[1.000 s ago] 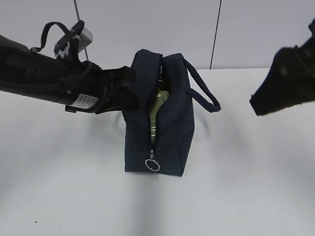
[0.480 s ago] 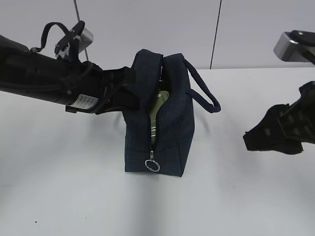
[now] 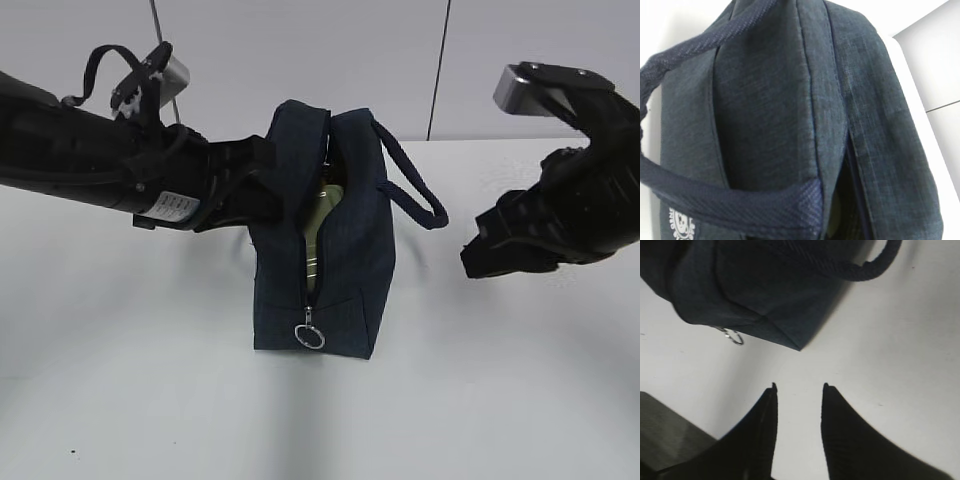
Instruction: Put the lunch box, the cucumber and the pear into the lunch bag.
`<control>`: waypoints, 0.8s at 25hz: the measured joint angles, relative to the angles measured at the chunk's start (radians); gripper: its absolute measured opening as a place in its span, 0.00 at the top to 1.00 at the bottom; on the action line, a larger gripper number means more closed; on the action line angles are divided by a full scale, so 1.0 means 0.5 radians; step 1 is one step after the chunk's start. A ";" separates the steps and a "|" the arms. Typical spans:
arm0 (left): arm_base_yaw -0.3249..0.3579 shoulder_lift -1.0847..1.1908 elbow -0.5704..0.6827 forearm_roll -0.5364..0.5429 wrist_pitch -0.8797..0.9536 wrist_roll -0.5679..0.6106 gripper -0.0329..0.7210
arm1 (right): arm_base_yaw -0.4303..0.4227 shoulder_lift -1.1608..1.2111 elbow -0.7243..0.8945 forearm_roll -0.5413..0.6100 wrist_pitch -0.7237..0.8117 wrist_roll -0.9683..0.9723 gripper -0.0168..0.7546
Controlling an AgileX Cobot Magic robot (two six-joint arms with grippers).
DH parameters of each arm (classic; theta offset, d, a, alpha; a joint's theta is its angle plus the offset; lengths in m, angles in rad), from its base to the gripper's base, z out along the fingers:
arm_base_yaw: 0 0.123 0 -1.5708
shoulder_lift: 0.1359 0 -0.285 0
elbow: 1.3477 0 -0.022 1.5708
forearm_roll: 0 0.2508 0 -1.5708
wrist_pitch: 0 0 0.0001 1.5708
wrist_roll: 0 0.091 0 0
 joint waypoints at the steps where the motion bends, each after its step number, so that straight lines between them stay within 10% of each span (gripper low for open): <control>1: 0.000 0.000 0.000 0.000 -0.005 0.000 0.98 | -0.049 0.010 -0.009 0.150 0.053 -0.093 0.66; 5: 0.000 0.000 0.000 0.000 -0.014 0.000 0.98 | -0.168 0.026 -0.017 0.658 0.321 -0.424 0.67; 13: 0.000 0.000 0.000 0.010 -0.008 0.000 0.98 | -0.182 0.027 0.117 0.861 0.491 -0.658 0.67; 20: 0.000 0.000 0.000 0.043 0.038 0.000 0.98 | -0.182 0.027 0.635 1.604 0.463 -1.670 0.67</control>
